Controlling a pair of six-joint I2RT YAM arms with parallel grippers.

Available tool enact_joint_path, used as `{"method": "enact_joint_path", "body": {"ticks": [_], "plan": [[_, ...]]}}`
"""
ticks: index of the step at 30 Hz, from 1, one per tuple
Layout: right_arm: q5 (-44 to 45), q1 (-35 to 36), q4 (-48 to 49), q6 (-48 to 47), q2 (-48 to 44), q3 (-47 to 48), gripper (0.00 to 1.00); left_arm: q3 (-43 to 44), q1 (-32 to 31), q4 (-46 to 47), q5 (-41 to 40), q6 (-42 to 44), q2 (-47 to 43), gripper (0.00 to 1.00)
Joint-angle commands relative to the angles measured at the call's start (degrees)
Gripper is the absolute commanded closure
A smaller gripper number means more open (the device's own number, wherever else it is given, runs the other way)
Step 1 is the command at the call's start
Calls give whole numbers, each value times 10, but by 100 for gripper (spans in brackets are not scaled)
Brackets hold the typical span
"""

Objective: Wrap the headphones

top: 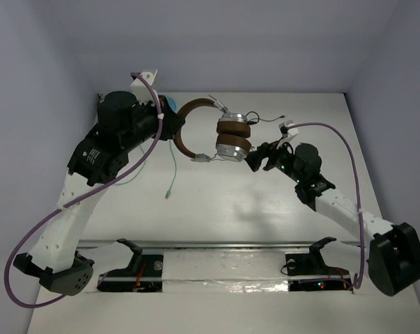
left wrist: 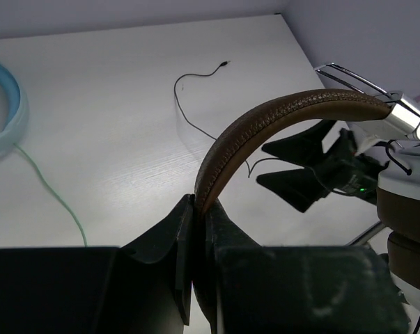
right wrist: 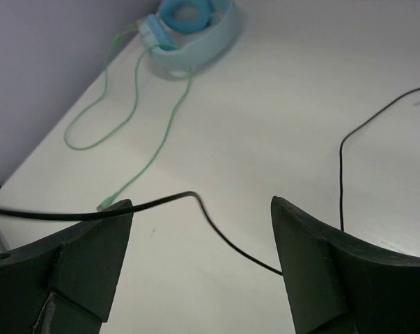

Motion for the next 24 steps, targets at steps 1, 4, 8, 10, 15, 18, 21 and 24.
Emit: {"method": "enact_joint_path", "body": {"ticks": [1, 4, 8, 10, 15, 18, 21, 24], "plan": [[-26, -7, 56, -21, 35, 28, 15, 46, 0, 23, 24, -17, -17, 100], [-22, -7, 64, -33, 88, 56, 15, 64, 0, 16, 39, -16, -12, 100], [-14, -7, 90, -44, 135, 79, 16, 81, 0, 13, 50, -18, -10, 100], [-18, -12, 90, -49, 146, 85, 24, 93, 0, 11, 52, -16, -6, 100], [-48, -12, 164, -13, 188, 64, 34, 109, 0, 32, 86, -30, 16, 100], [-85, -12, 219, 46, 214, 54, 50, 105, 0, 66, 102, -54, 24, 100], [-103, -12, 269, 88, 217, 26, 69, 76, 5, 122, 104, -83, 22, 100], [-59, 18, 212, 108, 190, 12, 86, 15, 5, 201, 93, -144, 12, 100]]}}
